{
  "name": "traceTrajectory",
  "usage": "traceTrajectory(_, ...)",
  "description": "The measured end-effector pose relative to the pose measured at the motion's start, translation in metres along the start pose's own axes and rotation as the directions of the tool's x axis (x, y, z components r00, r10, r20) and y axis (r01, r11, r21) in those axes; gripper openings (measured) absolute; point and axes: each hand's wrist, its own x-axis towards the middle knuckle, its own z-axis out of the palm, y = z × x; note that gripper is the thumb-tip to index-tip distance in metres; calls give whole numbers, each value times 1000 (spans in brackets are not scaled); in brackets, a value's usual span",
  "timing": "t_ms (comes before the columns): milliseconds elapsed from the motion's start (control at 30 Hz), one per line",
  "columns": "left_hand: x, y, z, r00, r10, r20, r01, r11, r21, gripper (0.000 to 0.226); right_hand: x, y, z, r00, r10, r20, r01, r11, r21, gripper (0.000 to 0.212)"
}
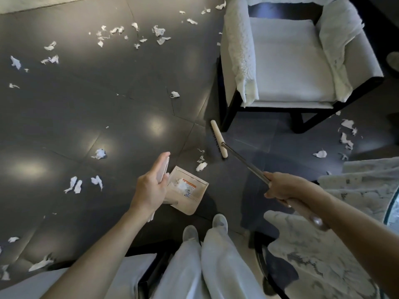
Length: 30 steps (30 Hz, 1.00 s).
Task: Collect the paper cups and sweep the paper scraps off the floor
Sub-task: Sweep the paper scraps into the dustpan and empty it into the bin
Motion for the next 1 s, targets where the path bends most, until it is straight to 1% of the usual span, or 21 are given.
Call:
traceTrajectory(67,1,-1,2,1000,-6,-7,6,1000,-1,56,16,7,-4,999,14,-35,-14,1000,-4,75)
traceTrajectory(167,2,-1,5,1000,5,-24,-5,1000,-9,57,40,9,-3,999,24,-39,-23,999,47,81)
traceTrajectory(300,9,5,13,999,38,-29,-38,999,12,57,54,1,18,998,1,58,-3,999,42,90)
traceTrajectory(367,16,9,17,999,27,-19,-27,1000,2,56,50,-3,27,995,-27,100,27,1000,-6,90)
traceTrajectory(467,26,16,21,998,60,-28,-60,998,20,55,34,-3,38,983,-64,174,82,992,-100,92)
traceTrajectory(533,30,20,22,996,78,-44,-77,997,18,54,17,2,40,972,-76,223,99,991,-93,89)
traceTrajectory(600,30,19,22,997,69,-42,-69,998,16,55,0,9,34,965,-92,244,121,987,-106,82)
traceTrajectory(700,19,13,20,999,20,-48,-20,1000,1,55,-20,22,18,967,-107,230,148,975,-166,82)
traceTrajectory(833,-11,7,16,983,-94,-156,88,995,-43,54,-28,33,-2,981,-140,133,169,955,-244,84)
traceTrajectory(933,-37,7,12,949,-204,-242,179,976,-121,52,-14,26,-21,981,-188,44,193,935,-298,80)
traceTrajectory(1000,-54,9,10,913,-278,-298,240,958,-159,51,1,11,-33,976,-219,15,212,922,-323,78)
